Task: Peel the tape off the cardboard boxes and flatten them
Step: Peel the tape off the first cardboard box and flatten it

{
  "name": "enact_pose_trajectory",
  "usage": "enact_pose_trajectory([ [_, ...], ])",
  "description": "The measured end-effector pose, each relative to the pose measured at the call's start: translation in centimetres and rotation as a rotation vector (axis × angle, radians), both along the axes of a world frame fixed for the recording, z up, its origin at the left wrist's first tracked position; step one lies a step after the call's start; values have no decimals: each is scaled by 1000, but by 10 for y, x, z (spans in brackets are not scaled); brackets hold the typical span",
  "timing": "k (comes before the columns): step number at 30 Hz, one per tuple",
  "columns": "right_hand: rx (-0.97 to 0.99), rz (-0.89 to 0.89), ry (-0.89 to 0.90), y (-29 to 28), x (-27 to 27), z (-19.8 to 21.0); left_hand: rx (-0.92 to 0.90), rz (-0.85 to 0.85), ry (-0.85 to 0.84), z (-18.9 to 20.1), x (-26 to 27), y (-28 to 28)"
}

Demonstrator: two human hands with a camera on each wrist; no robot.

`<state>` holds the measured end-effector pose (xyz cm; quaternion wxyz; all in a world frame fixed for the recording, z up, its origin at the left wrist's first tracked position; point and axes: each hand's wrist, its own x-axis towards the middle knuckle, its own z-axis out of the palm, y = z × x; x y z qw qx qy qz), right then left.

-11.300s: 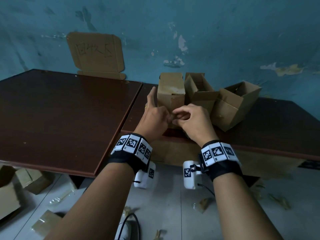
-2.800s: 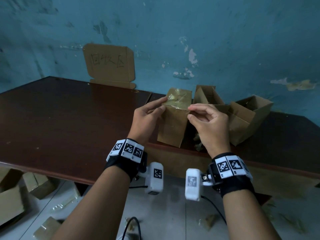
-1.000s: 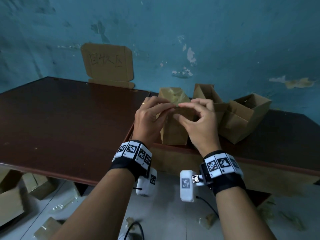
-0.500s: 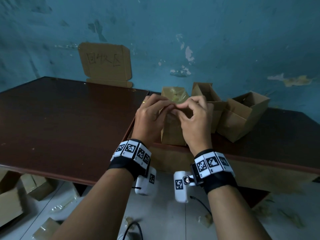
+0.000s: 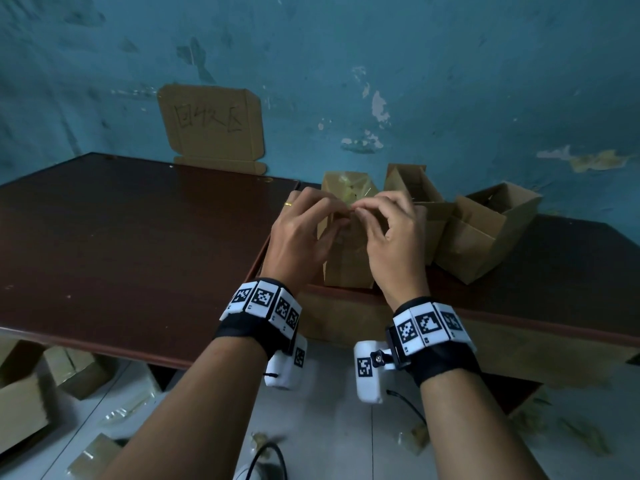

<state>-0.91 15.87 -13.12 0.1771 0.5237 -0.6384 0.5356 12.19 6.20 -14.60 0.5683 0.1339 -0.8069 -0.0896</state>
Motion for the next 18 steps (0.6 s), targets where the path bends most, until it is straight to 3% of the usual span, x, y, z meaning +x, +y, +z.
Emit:
enact_pose_trajectory([
  [11, 112, 93, -104, 14, -1, 7, -146, 81, 44, -7, -1, -4],
  [18, 137, 106, -123, 12, 0, 8, -98, 130, -3, -5, -7, 1],
])
